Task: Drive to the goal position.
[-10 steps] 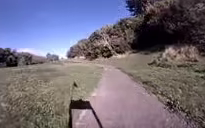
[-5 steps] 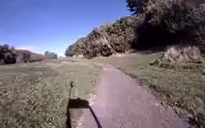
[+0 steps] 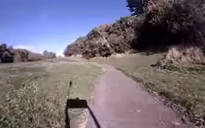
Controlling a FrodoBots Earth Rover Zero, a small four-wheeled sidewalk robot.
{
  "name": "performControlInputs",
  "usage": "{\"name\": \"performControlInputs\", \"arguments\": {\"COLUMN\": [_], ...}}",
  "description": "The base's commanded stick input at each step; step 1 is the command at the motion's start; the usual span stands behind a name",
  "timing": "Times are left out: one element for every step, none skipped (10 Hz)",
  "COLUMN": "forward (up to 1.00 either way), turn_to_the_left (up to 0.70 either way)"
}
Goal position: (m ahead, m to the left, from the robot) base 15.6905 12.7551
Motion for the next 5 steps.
{"name": "performControlInputs", "arguments": {"forward": [1.00,1.00,1.00,1.00,1.00], "turn_to_the_left": [-0.39,-0.39,-0.39,-0.39,-0.37]}}
